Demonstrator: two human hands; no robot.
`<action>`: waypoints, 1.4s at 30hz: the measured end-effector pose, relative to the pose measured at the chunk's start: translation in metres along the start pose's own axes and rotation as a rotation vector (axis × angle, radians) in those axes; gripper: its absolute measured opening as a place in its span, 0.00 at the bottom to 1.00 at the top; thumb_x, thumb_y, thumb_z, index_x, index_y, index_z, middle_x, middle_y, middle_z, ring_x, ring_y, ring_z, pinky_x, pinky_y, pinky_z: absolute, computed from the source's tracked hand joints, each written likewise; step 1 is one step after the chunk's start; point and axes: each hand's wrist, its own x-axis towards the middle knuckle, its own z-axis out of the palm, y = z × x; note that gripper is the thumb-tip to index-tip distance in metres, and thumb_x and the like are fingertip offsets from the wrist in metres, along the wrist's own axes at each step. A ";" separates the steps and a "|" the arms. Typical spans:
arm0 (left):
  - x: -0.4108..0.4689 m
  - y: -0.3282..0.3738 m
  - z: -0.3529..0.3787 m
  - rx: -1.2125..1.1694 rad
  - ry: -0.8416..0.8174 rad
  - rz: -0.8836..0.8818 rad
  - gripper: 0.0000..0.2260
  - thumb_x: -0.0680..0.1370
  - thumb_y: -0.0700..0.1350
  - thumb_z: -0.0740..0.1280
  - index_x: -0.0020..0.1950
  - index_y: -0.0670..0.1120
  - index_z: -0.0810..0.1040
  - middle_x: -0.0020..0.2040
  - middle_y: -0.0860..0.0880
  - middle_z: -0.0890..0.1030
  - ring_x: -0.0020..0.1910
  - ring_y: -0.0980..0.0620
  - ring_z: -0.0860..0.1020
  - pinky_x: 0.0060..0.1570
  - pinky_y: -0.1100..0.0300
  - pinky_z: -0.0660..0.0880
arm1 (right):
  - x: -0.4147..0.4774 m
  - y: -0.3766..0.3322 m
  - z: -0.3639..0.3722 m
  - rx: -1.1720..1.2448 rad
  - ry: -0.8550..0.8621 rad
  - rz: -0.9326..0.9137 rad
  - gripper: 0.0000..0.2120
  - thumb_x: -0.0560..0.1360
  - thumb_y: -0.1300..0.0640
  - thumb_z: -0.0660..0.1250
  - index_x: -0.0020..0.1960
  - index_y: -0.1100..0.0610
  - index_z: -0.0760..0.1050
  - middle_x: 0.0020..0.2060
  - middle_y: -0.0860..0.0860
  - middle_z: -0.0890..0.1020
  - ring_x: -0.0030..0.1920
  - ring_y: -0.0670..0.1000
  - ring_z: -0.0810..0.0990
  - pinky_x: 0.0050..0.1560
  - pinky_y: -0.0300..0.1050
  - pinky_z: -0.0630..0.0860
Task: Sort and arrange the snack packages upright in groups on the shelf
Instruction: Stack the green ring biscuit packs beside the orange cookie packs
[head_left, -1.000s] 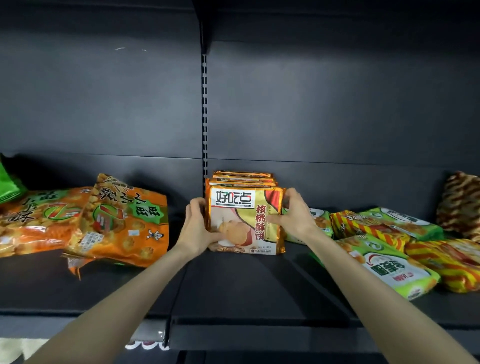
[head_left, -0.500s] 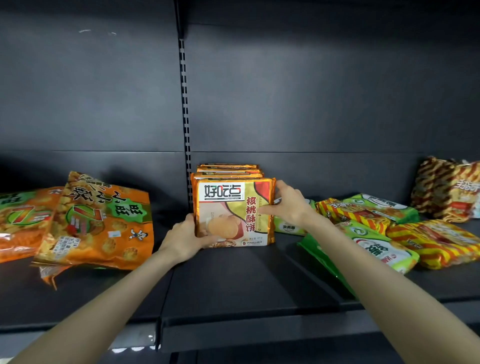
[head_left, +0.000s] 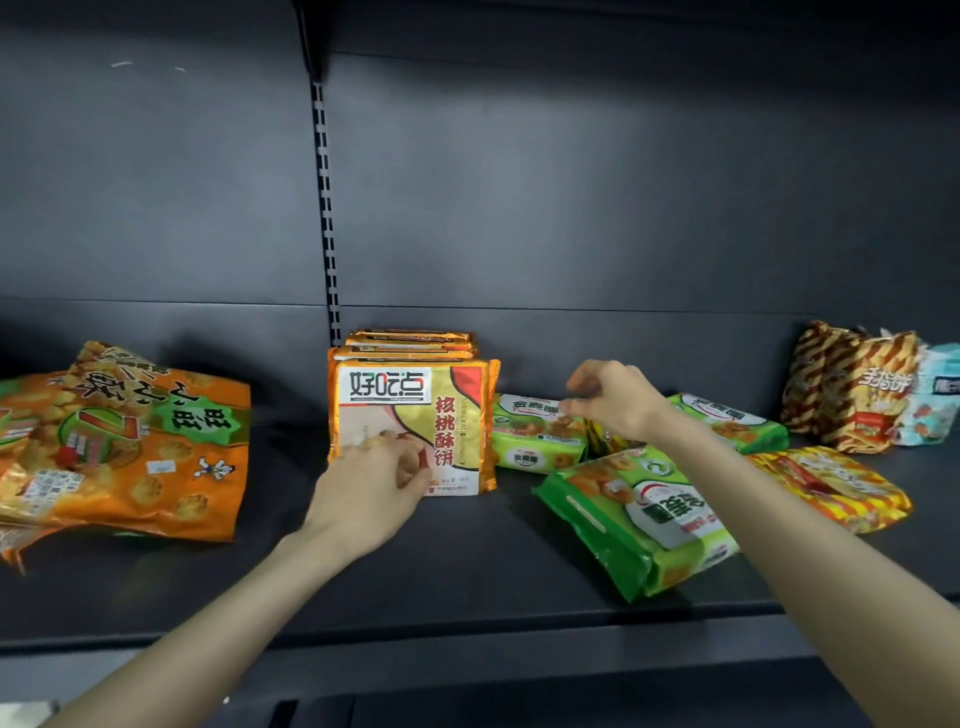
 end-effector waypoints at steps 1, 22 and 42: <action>0.000 0.012 0.006 -0.034 -0.019 0.010 0.09 0.77 0.55 0.62 0.45 0.52 0.77 0.43 0.55 0.79 0.48 0.51 0.77 0.46 0.56 0.71 | -0.001 0.007 -0.003 0.000 0.002 0.000 0.15 0.73 0.52 0.70 0.56 0.59 0.77 0.53 0.56 0.81 0.57 0.55 0.77 0.54 0.42 0.71; 0.012 0.151 0.076 -0.685 -0.217 -0.348 0.36 0.63 0.54 0.78 0.66 0.48 0.68 0.60 0.53 0.75 0.56 0.57 0.73 0.51 0.64 0.74 | 0.021 0.143 -0.043 -0.007 -0.338 -0.024 0.20 0.74 0.51 0.70 0.63 0.56 0.74 0.61 0.54 0.77 0.61 0.54 0.75 0.57 0.43 0.70; 0.075 0.147 0.099 -0.449 -0.030 -0.214 0.38 0.73 0.68 0.60 0.73 0.43 0.62 0.69 0.45 0.69 0.67 0.47 0.70 0.65 0.54 0.69 | 0.020 0.134 -0.064 0.856 -0.188 0.155 0.20 0.69 0.55 0.74 0.57 0.60 0.74 0.45 0.55 0.86 0.45 0.54 0.85 0.46 0.51 0.81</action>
